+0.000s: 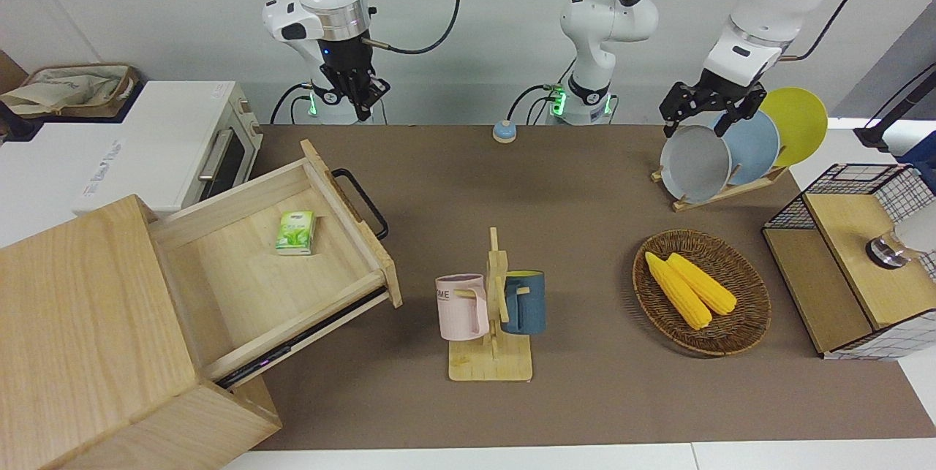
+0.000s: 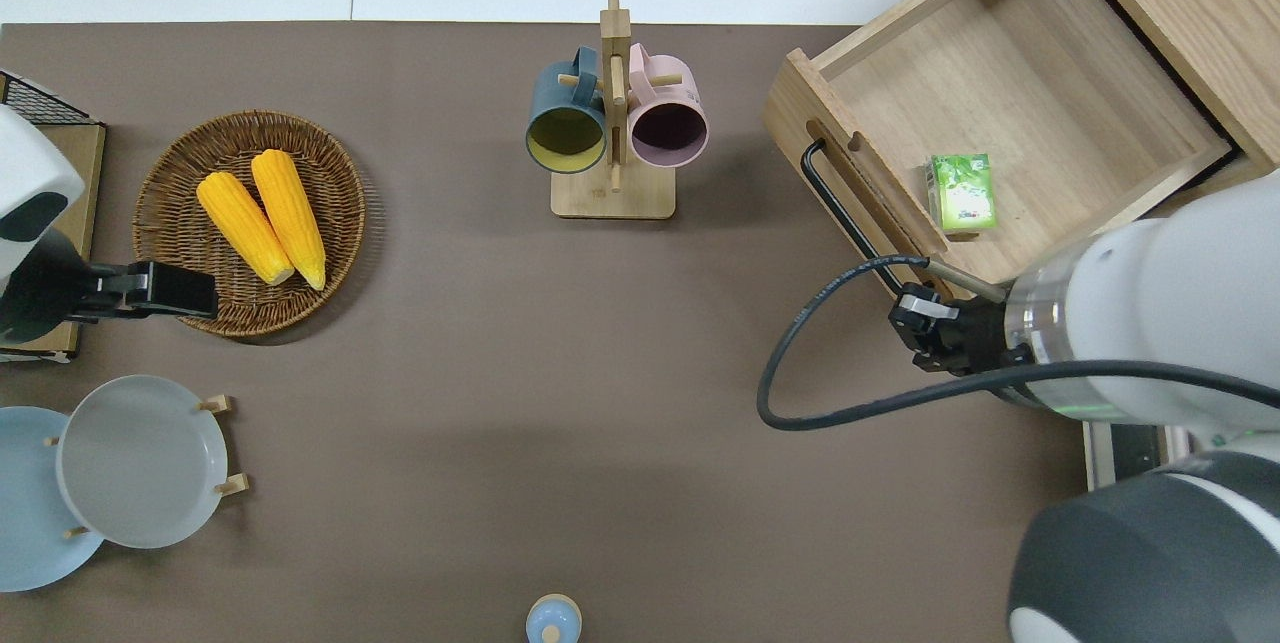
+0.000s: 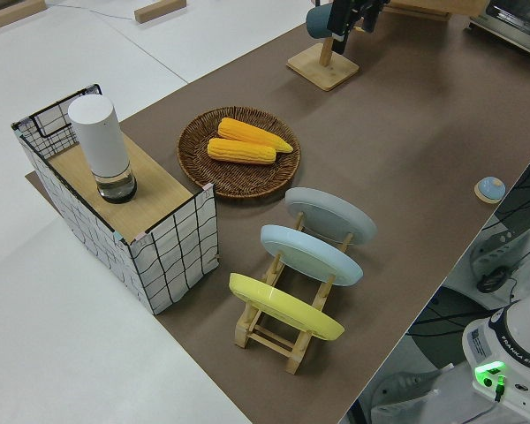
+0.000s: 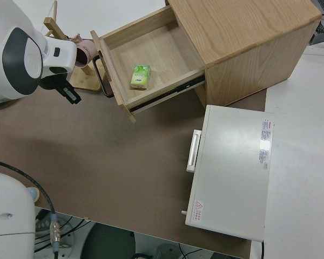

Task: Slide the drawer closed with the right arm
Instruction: 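Move the right gripper toward the front face of the open drawer, then push the open drawer with the right arm into the cabinet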

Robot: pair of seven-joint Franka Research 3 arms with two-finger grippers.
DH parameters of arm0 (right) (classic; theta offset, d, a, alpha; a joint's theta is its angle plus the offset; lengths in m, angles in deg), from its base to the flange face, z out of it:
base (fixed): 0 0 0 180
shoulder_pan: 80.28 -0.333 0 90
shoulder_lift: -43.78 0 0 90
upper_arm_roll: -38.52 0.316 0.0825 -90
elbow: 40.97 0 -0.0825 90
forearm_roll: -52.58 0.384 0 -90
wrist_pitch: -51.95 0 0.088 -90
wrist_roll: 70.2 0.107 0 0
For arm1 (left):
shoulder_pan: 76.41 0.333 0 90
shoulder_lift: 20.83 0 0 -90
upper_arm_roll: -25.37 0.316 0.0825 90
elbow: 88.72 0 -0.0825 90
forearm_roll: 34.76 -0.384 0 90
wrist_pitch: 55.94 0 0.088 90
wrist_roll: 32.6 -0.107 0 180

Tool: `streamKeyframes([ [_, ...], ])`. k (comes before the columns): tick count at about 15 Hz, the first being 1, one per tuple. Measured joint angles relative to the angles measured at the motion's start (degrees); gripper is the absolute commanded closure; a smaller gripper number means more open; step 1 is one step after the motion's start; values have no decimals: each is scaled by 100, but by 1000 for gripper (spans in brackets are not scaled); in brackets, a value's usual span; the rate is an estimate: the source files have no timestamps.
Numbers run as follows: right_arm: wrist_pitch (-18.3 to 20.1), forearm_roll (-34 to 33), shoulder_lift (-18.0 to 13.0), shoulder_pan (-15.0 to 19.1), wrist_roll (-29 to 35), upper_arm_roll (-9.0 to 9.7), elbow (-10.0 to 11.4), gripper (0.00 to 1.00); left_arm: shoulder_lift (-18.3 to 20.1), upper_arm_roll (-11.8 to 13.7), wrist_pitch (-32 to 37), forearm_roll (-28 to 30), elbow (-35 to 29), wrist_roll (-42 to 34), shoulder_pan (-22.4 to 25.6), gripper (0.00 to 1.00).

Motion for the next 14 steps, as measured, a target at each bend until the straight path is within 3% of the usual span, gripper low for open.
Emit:
streamKeyframes([
  [10,-971,0,391,-227,1319,-1,514,1000,0,0,0,0,0,0,0,2],
  [14,-1256,-3,641,-289,1564,-2,590,1000,0,0,0,0,0,0,0,2],
])
